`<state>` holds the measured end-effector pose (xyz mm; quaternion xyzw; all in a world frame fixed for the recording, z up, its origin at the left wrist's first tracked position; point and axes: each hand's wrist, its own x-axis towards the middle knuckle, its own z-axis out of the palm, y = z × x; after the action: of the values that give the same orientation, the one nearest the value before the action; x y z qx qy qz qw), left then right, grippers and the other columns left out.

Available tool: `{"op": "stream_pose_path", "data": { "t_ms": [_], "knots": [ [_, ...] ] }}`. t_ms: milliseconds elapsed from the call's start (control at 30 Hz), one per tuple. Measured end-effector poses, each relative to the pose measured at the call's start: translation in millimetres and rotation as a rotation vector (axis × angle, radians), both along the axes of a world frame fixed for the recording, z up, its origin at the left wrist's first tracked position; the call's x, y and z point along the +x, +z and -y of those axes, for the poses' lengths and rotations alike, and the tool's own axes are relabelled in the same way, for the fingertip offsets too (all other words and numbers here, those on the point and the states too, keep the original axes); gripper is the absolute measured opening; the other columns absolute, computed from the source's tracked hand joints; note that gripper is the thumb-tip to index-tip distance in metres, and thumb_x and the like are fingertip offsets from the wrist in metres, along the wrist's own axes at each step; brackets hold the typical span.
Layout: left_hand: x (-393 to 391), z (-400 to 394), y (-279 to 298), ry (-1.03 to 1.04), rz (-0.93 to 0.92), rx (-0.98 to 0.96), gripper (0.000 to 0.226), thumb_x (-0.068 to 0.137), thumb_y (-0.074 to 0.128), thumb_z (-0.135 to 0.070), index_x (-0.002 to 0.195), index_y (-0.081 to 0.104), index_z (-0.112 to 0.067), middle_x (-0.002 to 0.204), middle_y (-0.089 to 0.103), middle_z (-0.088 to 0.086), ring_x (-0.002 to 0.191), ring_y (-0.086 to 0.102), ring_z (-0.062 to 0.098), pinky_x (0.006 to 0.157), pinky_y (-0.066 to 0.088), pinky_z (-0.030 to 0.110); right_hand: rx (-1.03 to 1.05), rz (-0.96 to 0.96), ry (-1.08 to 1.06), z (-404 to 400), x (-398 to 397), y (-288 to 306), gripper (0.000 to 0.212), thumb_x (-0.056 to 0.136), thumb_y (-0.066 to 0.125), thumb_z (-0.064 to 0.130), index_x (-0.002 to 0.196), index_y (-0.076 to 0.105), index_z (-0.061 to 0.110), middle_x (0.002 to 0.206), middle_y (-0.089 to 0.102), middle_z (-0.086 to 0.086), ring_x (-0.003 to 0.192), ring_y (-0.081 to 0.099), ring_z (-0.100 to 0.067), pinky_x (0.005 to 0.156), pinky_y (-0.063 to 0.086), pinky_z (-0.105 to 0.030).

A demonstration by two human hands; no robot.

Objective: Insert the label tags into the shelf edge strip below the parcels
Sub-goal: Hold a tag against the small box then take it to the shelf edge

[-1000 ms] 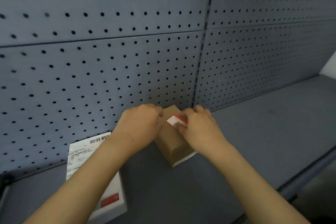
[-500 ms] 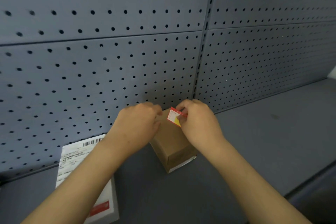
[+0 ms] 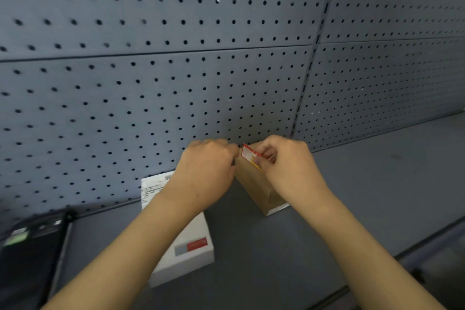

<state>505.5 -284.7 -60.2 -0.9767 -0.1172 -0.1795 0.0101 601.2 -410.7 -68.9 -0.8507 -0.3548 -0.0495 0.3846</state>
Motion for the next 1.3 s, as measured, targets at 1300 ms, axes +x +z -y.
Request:
{"op": "stream_pose_path", "data": {
  "t_ms": [1300],
  "knots": [
    [-388, -8, -46, 0.404, -0.012, -0.082, 0.024, 0.09, 0.05, -0.017, 0.114, 0.053, -0.022, 0.11, 0.054, -0.001, 0.093, 0.06, 0.024, 0.068, 0.042, 0.03, -0.067, -0.193, 0.501, -61, -345, -49, 0.024, 0.082, 0.07, 0.027, 0.104, 0.061, 0.027, 0.084, 0.07, 0.008, 0.069, 0.064, -0.005, 0.062, 0.057, -0.03]
  ]
}}
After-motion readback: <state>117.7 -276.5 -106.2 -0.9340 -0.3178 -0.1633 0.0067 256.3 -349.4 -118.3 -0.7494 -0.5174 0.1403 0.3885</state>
